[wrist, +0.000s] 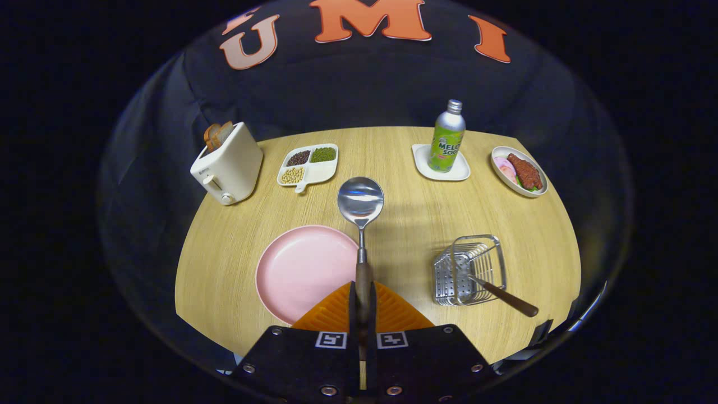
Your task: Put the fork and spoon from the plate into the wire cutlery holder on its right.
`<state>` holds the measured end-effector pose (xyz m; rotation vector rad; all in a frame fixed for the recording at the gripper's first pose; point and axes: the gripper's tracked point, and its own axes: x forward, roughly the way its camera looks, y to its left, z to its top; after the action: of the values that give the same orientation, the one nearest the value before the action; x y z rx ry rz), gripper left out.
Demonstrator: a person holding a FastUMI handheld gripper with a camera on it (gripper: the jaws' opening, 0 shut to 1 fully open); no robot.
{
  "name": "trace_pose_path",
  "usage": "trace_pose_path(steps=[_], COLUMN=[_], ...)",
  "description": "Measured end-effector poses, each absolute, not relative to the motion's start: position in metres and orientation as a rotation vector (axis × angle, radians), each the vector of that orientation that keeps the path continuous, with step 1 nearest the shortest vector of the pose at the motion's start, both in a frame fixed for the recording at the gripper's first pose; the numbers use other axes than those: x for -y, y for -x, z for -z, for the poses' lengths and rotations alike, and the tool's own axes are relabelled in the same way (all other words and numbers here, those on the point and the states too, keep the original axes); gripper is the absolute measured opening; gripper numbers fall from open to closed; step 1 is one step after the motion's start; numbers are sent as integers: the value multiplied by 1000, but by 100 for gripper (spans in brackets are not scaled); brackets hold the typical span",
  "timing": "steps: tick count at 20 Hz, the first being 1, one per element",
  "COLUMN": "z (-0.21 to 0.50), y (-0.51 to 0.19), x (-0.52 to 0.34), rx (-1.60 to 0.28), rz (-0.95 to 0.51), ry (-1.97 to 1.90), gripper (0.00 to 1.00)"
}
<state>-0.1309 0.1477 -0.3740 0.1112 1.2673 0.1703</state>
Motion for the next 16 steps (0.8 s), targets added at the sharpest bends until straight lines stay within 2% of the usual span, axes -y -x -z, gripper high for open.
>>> trace_pose_path(steps=[5,11,16], z=[361,373,384], y=[128,148,167], x=[-101,-49,-21], rx=[-1263,-1392,-1527], rz=[-139,-129,-192], ry=[-93,-40,19], gripper=[5,5,5])
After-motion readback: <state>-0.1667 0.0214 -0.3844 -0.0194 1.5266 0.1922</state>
